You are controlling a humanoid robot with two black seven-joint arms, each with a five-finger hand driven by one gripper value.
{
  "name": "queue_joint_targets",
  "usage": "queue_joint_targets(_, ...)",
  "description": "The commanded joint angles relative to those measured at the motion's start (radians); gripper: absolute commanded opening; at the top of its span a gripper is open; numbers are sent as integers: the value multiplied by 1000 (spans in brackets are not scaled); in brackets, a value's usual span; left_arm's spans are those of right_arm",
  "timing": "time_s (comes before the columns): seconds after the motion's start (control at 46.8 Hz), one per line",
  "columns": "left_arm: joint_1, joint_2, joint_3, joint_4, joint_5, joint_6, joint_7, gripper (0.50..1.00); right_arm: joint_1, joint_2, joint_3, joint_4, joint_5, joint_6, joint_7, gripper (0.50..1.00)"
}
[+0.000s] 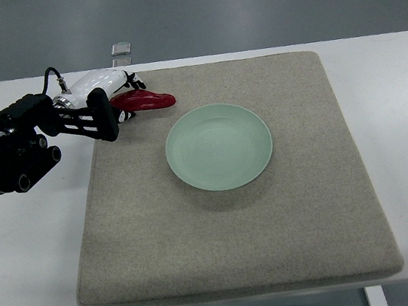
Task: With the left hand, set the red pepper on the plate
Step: 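Close the left hand fingers around the red pepper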
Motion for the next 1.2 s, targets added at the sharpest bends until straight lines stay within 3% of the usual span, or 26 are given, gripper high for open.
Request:
queue_joint_targets(0.0,0,-1,0,0,0,0,0,718,0,0,0,0,0,0,0,932)
queue_joint_targets(0.299,2,-14,0,7,-2,0,2,698,0,0,0,0,0,0,0,932)
queue_joint_targets(0.406,2,-15,0,20,-2,0,2,671,0,0,0,0,0,0,0,932)
queue_joint_targets(0.833,5,-28,0,35,-3,0,0,671,0,0,0,0,0,0,0,932)
queue_joint_targets(0.961,5,-28,0,35,-3,0,2,615,-1,0,0,0,0,0,0,932)
queue_joint_targets(1.068,5,-28,0,35,-6,0,3,504,-1,0,0,0,0,0,0,932)
queue_joint_targets(1.174,8,-28,0,35,-13,0,3,500,0,0,0,0,0,0,0,932)
